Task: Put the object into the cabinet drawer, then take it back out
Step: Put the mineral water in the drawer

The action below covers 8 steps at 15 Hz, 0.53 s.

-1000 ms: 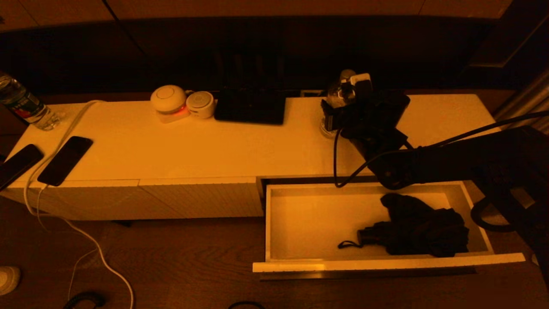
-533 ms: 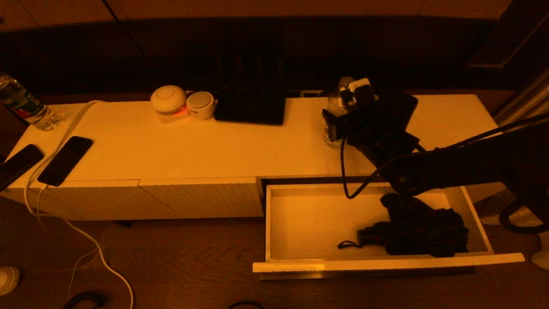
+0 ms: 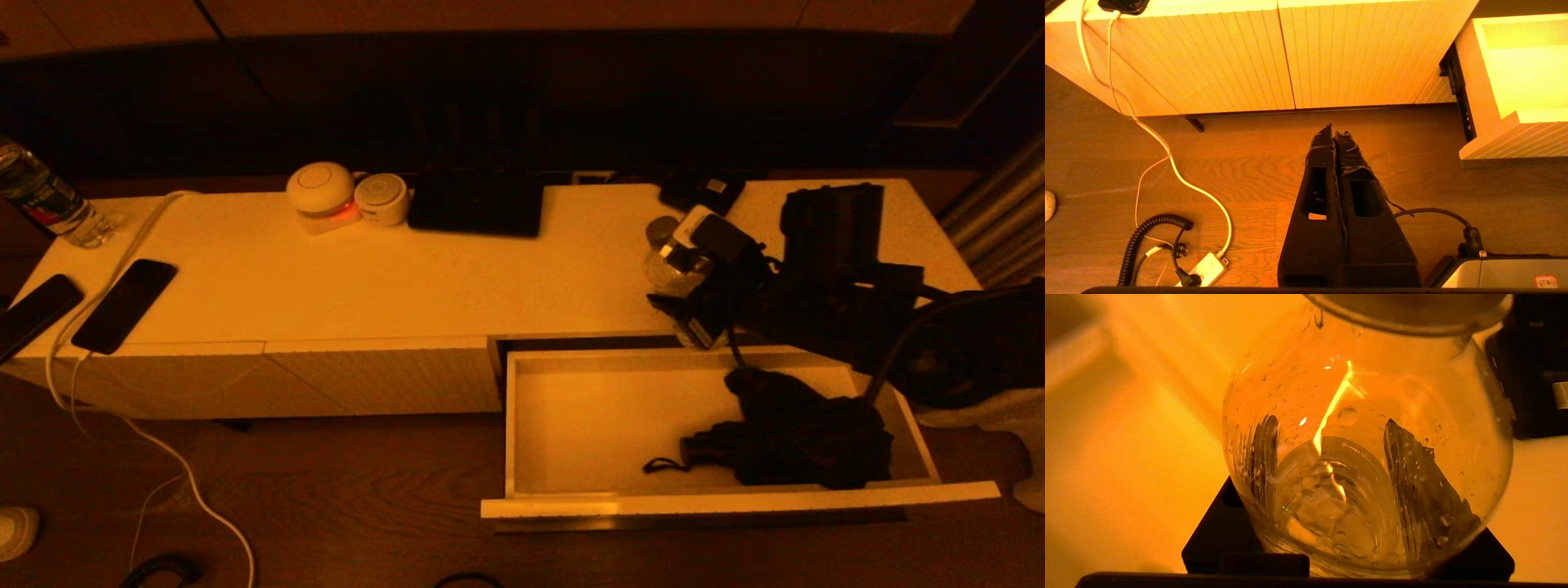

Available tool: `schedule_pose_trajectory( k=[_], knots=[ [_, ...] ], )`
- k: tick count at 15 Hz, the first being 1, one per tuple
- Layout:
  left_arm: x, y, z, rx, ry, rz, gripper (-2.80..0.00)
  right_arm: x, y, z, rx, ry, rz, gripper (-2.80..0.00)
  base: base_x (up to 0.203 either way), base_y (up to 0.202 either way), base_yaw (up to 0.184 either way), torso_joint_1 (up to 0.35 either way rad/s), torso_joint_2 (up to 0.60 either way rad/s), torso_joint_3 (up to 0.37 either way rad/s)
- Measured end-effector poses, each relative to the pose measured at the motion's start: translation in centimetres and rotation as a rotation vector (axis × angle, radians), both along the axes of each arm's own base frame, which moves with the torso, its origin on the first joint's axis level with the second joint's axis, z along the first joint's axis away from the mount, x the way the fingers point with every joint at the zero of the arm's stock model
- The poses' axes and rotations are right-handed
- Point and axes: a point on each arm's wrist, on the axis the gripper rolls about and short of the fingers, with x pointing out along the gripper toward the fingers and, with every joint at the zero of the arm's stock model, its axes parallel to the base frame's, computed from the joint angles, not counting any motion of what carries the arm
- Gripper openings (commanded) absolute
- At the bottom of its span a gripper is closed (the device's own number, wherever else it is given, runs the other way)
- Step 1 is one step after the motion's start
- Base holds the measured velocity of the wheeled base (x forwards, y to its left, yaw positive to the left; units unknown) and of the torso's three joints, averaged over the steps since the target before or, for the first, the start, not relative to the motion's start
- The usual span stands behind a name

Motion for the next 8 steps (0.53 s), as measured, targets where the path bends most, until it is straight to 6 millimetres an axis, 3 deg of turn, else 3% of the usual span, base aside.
schedule_pose_trajectory(
  k=[3,8],
  knots=[
    [0.0,0.0,0.0,0.0,0.0,0.0,-2.8,-3.1,-1.1,-0.9,-0.261,-0.01,0.084,-2.8,0.0,0.0,0.0,0.0,0.0,0.0],
    [0.0,0.0,0.0,0.0,0.0,0.0,-2.8,-5.7,-1.7,-2.4,-0.561,-0.081,0.209,-2.8,0.0,0.0,0.0,0.0,0.0,0.0]
  ],
)
